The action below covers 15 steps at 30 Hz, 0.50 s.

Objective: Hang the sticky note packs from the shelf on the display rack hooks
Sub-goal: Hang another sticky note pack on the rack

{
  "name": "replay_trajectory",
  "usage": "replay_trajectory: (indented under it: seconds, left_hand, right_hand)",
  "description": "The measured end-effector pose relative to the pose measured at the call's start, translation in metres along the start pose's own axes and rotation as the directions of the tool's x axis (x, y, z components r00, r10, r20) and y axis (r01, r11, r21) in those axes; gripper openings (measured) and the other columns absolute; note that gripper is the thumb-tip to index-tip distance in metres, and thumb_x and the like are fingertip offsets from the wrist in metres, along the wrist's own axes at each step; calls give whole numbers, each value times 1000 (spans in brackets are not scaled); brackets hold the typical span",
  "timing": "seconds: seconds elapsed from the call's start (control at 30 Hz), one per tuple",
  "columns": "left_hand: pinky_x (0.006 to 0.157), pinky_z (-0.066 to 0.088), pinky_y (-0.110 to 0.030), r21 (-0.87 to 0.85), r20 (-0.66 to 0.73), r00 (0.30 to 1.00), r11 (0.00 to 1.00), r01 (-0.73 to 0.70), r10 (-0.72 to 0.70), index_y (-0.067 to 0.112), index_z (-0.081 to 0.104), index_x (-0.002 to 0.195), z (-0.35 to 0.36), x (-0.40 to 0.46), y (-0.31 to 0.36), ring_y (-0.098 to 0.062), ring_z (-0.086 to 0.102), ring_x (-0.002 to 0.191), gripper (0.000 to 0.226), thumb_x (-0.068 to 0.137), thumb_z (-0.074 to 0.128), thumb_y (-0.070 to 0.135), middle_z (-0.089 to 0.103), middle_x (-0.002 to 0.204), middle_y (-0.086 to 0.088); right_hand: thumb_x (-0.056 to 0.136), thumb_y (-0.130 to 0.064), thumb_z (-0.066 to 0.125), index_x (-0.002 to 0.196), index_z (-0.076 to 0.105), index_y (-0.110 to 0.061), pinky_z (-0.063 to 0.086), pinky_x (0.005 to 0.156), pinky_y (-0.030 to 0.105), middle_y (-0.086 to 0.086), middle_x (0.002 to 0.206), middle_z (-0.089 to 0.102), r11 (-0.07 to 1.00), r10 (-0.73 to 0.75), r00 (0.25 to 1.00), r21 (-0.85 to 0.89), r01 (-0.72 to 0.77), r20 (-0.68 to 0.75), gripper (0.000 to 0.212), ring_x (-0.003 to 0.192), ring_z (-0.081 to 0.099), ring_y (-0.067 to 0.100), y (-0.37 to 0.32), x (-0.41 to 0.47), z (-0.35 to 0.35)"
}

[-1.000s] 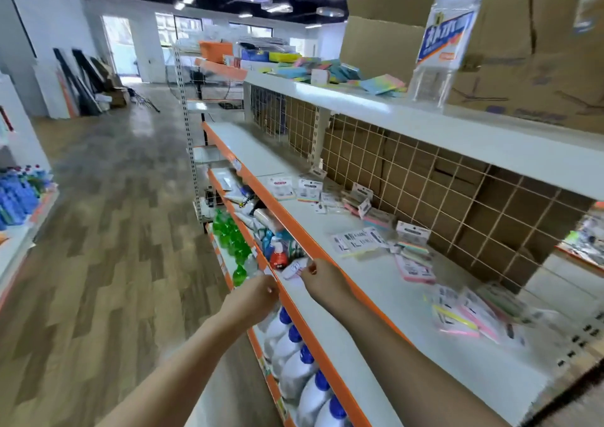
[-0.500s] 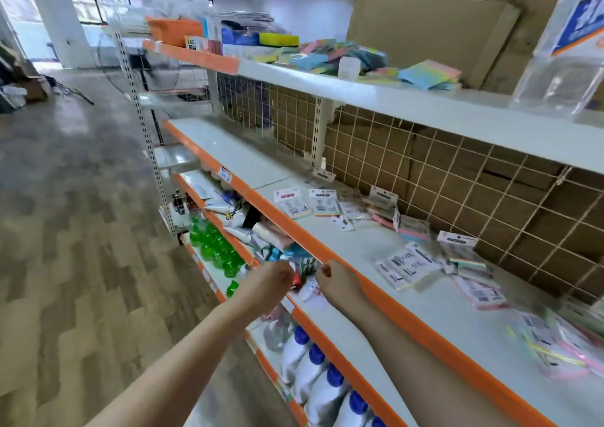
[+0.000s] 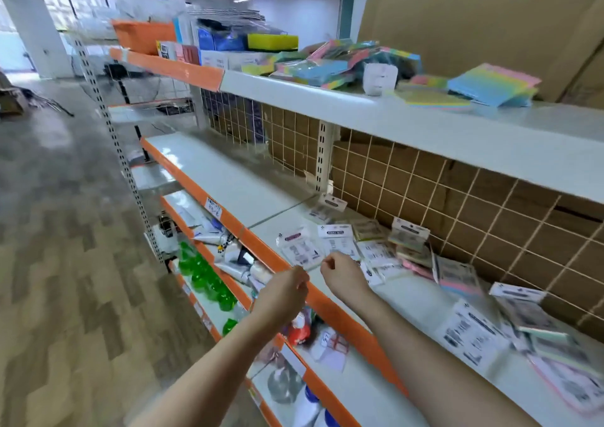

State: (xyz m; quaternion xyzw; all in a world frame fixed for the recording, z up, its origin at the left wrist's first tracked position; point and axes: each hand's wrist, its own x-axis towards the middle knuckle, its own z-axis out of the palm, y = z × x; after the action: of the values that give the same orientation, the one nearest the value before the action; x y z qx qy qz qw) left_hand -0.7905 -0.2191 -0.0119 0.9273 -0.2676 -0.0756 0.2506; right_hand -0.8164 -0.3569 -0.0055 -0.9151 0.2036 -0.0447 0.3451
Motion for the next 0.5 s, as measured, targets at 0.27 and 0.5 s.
replay_trajectory:
  seconds: [0.27, 0.5]
  left_hand:
    - [86, 43, -38, 236, 19, 1000, 972, 1, -5, 14, 46, 126, 7, 78, -6, -29, 47, 116, 33, 95, 43, 25, 52, 124, -10]
    - [95, 38, -37, 324, 52, 997, 943, -67, 53, 15, 41, 127, 33, 124, -23, -27, 38, 126, 57, 90, 46, 58, 45, 131, -9]
  right_hand:
    - [95, -29, 47, 121, 52, -15, 38, 95, 36, 10, 130, 45, 952, 43, 997, -299, -62, -69, 30, 122, 42, 30, 14, 67, 15]
    - [96, -53, 39, 136, 41, -17, 31, 105, 38, 10, 137, 43, 855, 63, 989, -505, -122, -133, 54, 127, 38, 31, 29, 91, 30]
